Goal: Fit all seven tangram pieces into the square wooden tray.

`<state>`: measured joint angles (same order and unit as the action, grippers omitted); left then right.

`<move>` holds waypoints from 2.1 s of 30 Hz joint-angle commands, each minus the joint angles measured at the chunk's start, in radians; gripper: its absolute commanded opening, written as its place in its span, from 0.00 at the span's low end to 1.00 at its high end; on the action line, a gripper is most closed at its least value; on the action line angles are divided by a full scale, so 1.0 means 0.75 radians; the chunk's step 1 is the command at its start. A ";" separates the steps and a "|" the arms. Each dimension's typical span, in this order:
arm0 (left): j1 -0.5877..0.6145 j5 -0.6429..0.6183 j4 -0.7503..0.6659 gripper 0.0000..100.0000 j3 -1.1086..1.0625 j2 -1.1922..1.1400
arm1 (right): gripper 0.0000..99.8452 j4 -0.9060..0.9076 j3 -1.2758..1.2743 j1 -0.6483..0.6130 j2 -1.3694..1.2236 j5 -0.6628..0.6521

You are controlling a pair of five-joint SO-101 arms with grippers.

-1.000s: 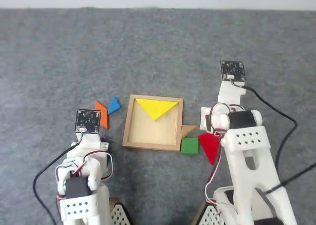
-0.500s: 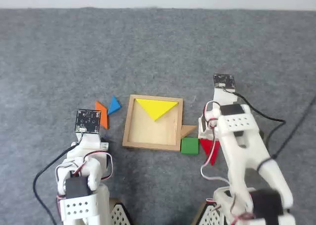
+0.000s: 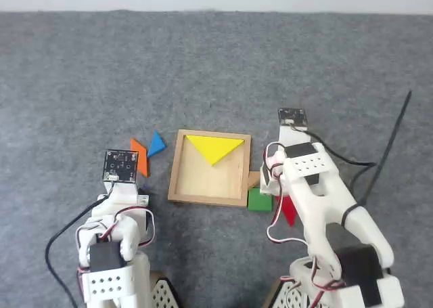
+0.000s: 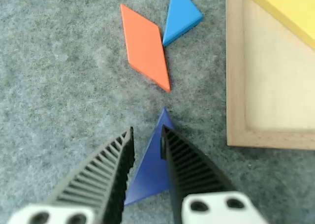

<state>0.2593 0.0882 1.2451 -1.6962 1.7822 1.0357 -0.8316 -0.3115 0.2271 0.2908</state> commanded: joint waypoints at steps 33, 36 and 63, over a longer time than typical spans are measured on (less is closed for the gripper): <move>-0.002 0.006 0.004 0.09 0.017 0.018 | 0.42 -0.273 0.113 0.296 -0.142 0.190; -0.002 0.006 0.004 0.09 0.017 0.018 | 0.42 -0.300 0.137 0.304 -0.136 0.192; -0.002 0.006 0.004 0.09 0.017 0.018 | 0.42 0.269 0.041 0.408 0.783 0.196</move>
<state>0.2593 0.0882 1.2451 -1.6962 1.7822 1.3594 -0.6107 0.0292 0.5155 0.4273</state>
